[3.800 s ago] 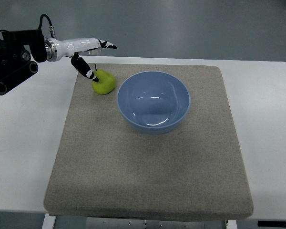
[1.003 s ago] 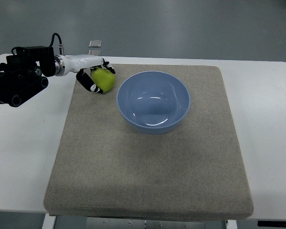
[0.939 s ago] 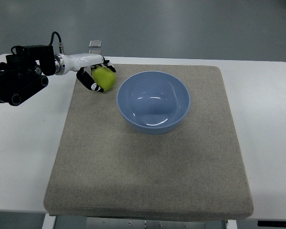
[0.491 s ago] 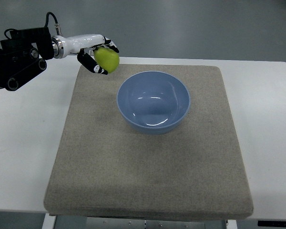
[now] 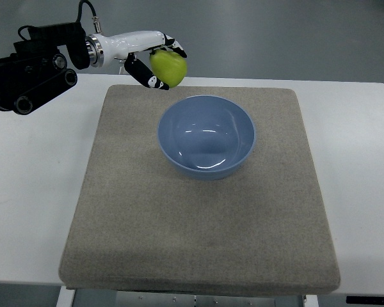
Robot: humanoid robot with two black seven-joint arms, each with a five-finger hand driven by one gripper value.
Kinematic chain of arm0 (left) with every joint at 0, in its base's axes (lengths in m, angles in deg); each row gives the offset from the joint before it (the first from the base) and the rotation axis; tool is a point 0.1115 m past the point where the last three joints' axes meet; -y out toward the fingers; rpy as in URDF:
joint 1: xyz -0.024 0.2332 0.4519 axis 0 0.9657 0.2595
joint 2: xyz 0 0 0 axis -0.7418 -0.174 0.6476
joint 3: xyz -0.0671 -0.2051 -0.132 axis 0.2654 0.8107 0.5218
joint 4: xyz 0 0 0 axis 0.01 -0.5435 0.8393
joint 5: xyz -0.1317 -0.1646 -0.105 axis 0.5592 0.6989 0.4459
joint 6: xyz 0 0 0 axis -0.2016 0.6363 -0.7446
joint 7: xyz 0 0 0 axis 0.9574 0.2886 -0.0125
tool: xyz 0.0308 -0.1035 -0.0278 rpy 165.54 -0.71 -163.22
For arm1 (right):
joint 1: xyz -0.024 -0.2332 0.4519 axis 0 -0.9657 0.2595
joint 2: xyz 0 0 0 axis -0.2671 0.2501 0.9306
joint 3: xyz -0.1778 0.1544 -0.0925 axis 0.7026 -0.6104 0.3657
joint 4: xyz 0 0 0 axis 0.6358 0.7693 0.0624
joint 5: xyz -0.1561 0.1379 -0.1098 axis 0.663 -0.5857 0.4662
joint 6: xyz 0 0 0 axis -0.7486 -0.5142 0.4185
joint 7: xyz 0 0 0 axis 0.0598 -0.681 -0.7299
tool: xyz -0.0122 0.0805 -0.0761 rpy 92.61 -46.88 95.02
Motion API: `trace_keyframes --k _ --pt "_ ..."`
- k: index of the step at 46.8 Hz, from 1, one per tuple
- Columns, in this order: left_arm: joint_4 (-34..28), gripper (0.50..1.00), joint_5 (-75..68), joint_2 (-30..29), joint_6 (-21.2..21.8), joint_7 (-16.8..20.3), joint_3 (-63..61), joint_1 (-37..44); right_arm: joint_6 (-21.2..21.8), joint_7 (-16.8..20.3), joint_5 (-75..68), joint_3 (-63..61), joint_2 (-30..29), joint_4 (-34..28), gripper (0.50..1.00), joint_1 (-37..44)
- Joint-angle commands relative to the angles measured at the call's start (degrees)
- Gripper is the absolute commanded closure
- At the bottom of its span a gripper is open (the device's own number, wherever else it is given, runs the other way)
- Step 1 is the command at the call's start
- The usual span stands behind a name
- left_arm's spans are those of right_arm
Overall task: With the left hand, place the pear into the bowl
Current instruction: 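Lift the grasped pear up off the mat with the left hand, then carry the pear over the blue bowl and lower it inside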
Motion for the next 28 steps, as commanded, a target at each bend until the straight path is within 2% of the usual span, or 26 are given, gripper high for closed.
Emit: trace_keyframes --k 1,19,28 --pt "2.3 1.000 0.0 0.0 1.0 0.0 0.0 -0.1 0.0 0.0 0.0 0.0 0.0 0.0 0.574 0.0" --pt "13.0 1.000 -0.6 -0.2 2.4 -0.3 -0.2 0.3 0.0 0.0 0.0 0.0 0.0 0.0 0.574 0.0" --pt "15.3 1.000 -0.8 0.1 1.8 -0.2 -1.0 1.0 0.0 0.0 0.0 0.0 0.0 0.0 0.574 0.0"
